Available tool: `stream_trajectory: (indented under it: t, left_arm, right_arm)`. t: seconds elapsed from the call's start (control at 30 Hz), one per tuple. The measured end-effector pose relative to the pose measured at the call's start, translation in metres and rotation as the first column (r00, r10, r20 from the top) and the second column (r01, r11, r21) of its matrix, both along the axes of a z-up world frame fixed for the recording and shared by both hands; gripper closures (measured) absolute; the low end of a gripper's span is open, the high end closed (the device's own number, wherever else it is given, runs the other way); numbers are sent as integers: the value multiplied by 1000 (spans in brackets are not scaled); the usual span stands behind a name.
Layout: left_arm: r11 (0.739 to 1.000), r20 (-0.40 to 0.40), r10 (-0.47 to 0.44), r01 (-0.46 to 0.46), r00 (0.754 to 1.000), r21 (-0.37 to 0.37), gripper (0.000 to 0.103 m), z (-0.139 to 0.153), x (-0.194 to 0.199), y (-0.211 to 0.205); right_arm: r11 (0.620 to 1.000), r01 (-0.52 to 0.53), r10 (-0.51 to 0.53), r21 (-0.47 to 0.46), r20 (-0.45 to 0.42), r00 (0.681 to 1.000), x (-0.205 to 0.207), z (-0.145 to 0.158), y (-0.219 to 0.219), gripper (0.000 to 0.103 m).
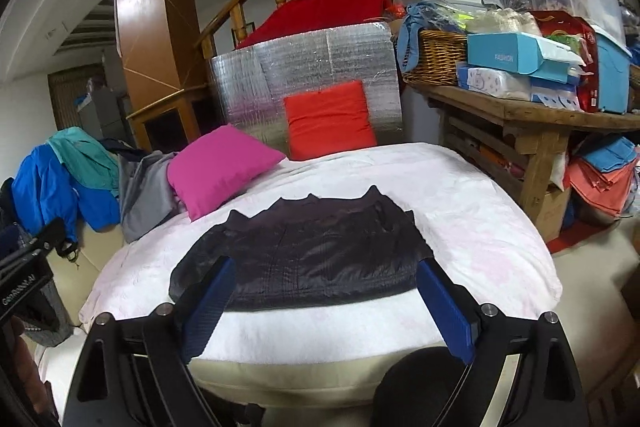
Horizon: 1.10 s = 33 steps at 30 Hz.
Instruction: Fold large clothes
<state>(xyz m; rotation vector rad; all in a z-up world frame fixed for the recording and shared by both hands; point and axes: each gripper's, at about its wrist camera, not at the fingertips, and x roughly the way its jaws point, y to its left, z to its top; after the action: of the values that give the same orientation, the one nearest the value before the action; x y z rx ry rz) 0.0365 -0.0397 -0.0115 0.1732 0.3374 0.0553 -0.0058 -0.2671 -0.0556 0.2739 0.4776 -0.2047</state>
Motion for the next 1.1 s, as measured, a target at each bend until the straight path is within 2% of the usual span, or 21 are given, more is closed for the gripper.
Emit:
stream_trajectory:
  t: [0.13,0.63,1.1]
  left_arm:
    - [1000,18,9,-8,1000,-8,5,7,-9,7]
    - [999,81,32,-29,996,-33,4,24,-35,25]
    - [999,101,37,-34,994,-30,4,28,-44,24]
  right_arm:
    - [1000,-5,4,-17,-15,1000,0,2,10,10]
    - [999,-21,21,-41,12,1000,-17,17,39,10]
    - [999,-16,17,-47,36,999,-27,24,40,10]
